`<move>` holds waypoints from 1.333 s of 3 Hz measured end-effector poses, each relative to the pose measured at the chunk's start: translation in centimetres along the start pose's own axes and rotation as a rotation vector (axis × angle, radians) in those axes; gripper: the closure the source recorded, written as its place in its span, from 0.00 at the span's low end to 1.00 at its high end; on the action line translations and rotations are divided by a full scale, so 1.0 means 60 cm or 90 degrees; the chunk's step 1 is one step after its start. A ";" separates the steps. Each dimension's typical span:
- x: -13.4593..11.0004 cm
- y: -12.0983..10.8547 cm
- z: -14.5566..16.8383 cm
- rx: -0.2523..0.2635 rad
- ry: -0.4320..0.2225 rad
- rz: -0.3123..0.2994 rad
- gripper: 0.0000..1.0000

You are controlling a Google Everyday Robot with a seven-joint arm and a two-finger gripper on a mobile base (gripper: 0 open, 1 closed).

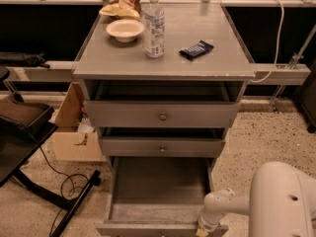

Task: Open bottom drawer

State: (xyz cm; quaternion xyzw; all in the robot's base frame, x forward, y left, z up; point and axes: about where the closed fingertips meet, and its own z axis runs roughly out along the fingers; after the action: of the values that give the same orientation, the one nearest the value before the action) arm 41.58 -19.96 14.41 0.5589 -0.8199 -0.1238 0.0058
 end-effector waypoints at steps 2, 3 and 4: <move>0.000 0.000 0.000 0.000 0.000 0.000 0.62; 0.000 0.000 0.000 0.000 0.000 0.000 0.39; 0.000 0.000 0.000 0.000 0.000 0.000 0.16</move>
Offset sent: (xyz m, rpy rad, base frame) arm 0.0000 0.0000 0.0000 0.0000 0.0000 0.0000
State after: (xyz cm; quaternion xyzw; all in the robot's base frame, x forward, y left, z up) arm 41.57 -19.96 14.41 0.5589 -0.8199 -0.1238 0.0058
